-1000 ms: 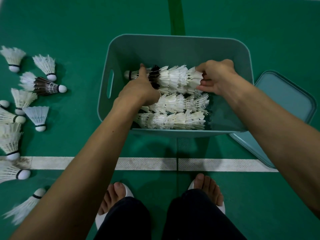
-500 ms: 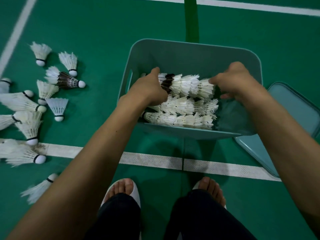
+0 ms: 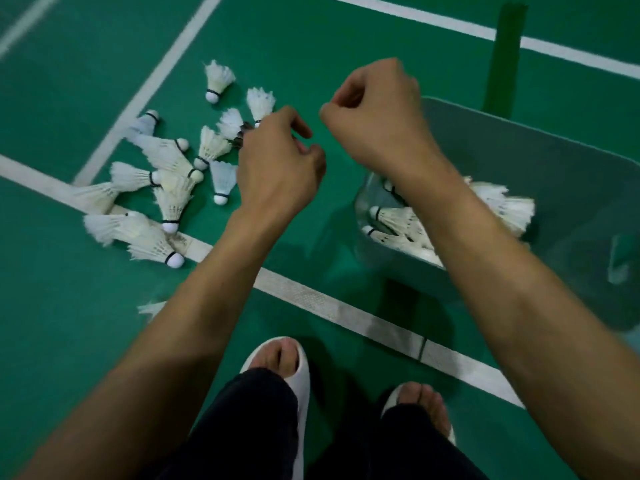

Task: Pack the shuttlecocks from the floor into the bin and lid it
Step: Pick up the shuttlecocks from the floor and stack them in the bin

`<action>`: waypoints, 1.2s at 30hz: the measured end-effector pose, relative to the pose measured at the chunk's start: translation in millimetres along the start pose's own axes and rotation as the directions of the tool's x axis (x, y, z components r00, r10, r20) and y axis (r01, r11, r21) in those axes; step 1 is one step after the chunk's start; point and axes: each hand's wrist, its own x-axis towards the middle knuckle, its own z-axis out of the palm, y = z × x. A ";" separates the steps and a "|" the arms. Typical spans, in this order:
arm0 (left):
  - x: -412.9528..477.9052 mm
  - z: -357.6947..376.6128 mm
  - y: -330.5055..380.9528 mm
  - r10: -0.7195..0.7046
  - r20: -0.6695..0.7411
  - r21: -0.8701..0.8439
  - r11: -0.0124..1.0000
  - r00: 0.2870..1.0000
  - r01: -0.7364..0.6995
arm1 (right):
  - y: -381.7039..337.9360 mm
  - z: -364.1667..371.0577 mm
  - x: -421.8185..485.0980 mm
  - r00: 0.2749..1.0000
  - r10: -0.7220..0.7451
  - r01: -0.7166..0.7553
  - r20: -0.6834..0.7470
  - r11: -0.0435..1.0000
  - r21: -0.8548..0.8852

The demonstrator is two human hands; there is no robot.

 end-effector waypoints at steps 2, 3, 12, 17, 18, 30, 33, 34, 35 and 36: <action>0.5 -10.9 -42.2 -0.090 -0.069 0.011 0.996 0.994 0.091 | -26.9 39.0 1.8 0.997 -0.057 0.058 0.055 0.998 -0.005; -1.0 -16.2 -63.2 -0.146 -0.094 0.019 0.989 0.985 0.148 | -36.6 57.7 0.8 0.993 -0.085 0.086 0.087 0.996 -0.012; -35.2 -23.3 -192.8 -0.601 -0.434 0.136 0.692 0.671 0.709 | -21.5 191.5 -9.3 0.914 0.032 0.059 0.405 0.976 -0.211; -9.3 -17.7 -230.5 -0.681 -0.322 0.048 0.682 0.657 0.730 | -10.1 242.2 13.3 0.950 -0.073 0.149 0.305 0.961 -0.234; -7.6 -15.1 -232.7 -0.682 -0.316 0.053 0.681 0.659 0.730 | -8.0 248.3 16.7 0.948 -0.092 0.165 0.304 0.961 -0.223; 2.7 -11.5 -244.5 -0.667 -0.385 0.077 0.666 0.638 0.742 | 2.3 290.1 20.9 0.960 -0.192 0.216 0.202 0.971 -0.106; 5.1 -11.0 -250.2 -0.627 -0.328 0.148 0.705 0.707 0.694 | 6.6 285.8 14.4 0.956 -0.225 0.253 0.189 0.957 -0.143; 6.6 -12.5 -252.7 -0.605 -0.315 0.189 0.715 0.732 0.673 | 9.1 283.9 11.8 0.955 -0.234 0.261 0.181 0.955 -0.143; 8.5 -14.6 -254.4 -0.583 -0.303 0.222 0.726 0.753 0.651 | 11.8 280.7 9.6 0.957 -0.231 0.257 0.176 0.956 -0.142; 10.6 -17.3 -254.7 -0.566 -0.303 0.235 0.735 0.766 0.636 | 13.0 275.8 7.0 0.960 -0.222 0.246 0.170 0.960 -0.135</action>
